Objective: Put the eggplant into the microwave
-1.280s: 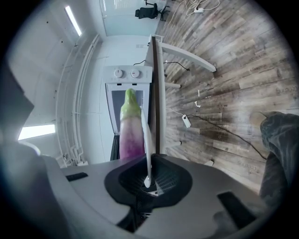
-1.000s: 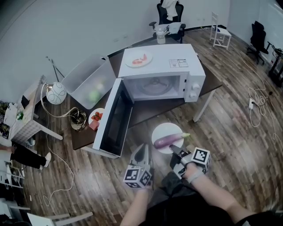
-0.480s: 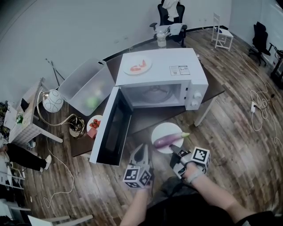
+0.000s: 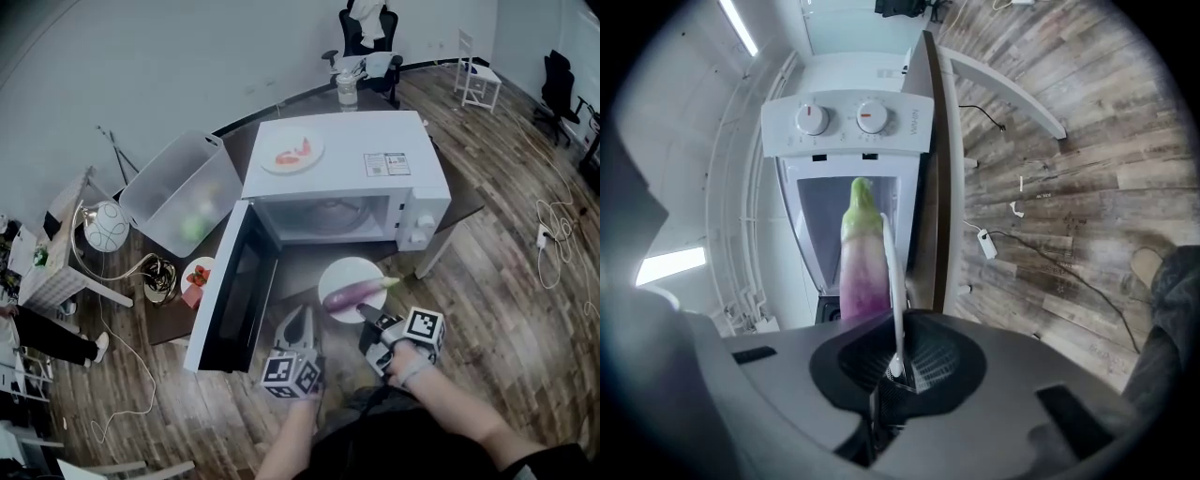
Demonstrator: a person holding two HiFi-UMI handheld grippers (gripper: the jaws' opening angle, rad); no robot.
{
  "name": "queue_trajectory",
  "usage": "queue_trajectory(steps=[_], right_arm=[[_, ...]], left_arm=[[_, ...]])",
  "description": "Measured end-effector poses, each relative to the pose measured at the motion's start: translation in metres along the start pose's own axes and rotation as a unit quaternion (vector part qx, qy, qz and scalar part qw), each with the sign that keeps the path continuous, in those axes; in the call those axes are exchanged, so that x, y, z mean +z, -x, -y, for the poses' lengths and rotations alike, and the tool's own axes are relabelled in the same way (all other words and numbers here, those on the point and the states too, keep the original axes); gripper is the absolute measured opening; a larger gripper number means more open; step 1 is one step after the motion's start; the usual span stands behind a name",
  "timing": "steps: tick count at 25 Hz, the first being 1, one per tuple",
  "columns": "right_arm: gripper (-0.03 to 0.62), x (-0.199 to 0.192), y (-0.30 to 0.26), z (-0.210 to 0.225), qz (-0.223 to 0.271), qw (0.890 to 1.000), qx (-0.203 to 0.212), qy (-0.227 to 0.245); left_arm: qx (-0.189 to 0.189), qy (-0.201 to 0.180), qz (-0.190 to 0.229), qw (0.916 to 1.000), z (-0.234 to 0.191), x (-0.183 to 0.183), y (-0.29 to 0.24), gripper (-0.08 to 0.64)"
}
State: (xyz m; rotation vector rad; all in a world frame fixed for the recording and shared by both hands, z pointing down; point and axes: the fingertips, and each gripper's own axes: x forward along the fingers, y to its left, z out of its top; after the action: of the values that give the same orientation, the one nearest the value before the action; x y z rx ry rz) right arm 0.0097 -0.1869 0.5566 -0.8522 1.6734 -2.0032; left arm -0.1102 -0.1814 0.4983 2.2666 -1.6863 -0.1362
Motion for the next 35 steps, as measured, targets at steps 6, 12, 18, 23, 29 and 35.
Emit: queue_trajectory(steps=[6, 12, 18, 23, 29, 35], right_arm=[[0.017, 0.014, -0.014, -0.006, -0.014, 1.0, -0.008, 0.015], [0.017, 0.03, -0.032, -0.016, -0.013, 0.999, -0.013, 0.028], [0.017, 0.043, -0.051, -0.021, -0.003, 0.999, -0.011, 0.031], [0.017, 0.052, -0.068, -0.025, 0.008, 1.0, -0.012, 0.027], [0.017, 0.057, -0.088, -0.027, 0.013, 1.0, -0.016, 0.017], [0.017, 0.066, -0.103, -0.028, 0.019, 0.999, -0.021, 0.017]], left_arm=[[0.004, 0.003, 0.006, 1.0, 0.0, 0.001, -0.012, 0.0], [0.008, 0.006, 0.004, 0.9999, -0.003, -0.003, -0.018, 0.0], [0.009, 0.008, 0.012, 0.9999, -0.01, -0.003, -0.025, 0.0], [0.009, 0.012, 0.021, 0.9997, -0.019, 0.001, -0.033, 0.0], [0.007, 0.012, 0.024, 0.9996, -0.028, 0.002, -0.043, 0.0], [-0.011, 0.004, 0.017, 0.9998, -0.023, 0.0, -0.057, 0.0]])
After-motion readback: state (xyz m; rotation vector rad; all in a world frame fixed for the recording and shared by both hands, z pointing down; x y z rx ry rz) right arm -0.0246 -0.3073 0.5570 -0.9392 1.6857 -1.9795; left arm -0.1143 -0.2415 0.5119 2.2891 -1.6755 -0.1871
